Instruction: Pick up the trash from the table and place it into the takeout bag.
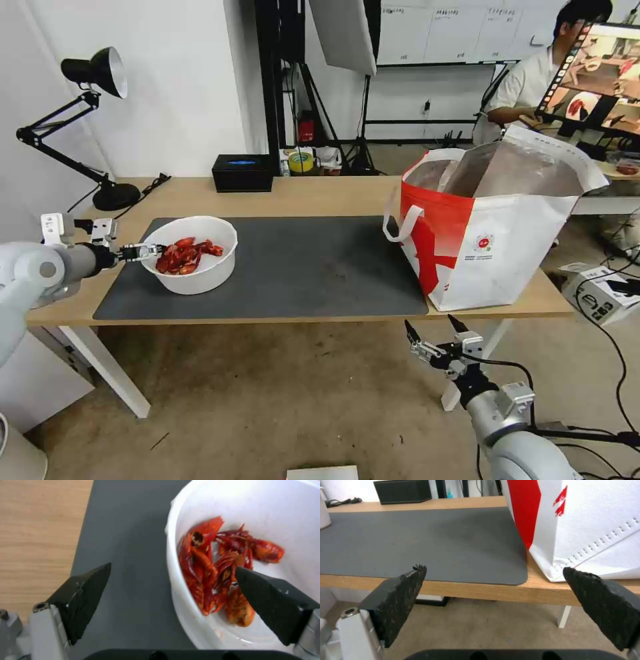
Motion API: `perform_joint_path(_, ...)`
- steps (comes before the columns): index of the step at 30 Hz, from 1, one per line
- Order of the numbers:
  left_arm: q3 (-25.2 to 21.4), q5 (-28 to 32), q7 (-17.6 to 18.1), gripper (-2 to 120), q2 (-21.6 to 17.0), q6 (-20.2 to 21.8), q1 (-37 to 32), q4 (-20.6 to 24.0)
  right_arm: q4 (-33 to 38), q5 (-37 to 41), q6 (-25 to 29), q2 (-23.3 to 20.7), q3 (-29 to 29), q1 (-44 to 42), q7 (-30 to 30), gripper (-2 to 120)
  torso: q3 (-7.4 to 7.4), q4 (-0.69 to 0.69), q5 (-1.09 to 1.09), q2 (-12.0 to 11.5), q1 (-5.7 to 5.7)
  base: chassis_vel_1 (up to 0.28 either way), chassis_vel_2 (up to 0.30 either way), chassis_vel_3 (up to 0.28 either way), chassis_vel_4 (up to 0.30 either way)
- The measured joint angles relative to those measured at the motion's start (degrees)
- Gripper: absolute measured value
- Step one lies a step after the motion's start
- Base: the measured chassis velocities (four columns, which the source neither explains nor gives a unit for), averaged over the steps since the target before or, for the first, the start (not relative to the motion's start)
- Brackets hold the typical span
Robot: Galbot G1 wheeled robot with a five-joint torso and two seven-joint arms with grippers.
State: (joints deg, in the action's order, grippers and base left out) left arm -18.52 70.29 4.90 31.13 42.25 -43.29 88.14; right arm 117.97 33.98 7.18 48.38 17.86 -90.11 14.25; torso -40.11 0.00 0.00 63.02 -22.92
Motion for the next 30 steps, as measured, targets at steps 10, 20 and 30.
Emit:
perform_joint_path(10, 1.6, -0.1, 0.4, 100, 0.7, 0.0, 0.9, -0.9, 0.0, 0.0, 0.0, 0.0, 0.0, 0.0, 0.0, 100, 0.0, 0.0, 0.0, 0.0, 0.0, 0.0, 0.0, 0.0, 0.0)
perform_joint_path(20, 3.7, -1.0, 2.0, 69, 1.4, -0.1, 2.5, -2.1, 0.0, 0.0, 0.0, 0.0, 0.0, 0.0, 0.0, 100, 0.01, 0.0, 0.01, 0.0, 0.0, 0.0, 0.0, 0.0, 0.0)
perform_joint_path(30, 3.7, -1.0, 2.1, 30, 1.3, -0.1, 2.4, -1.1, 0.0, 0.0, 0.0, 0.0, 0.0, 0.0, 0.0, 100, 0.0, 0.0, -0.01, 0.0, 0.0, 0.0, 0.0, 0.0, 0.0)
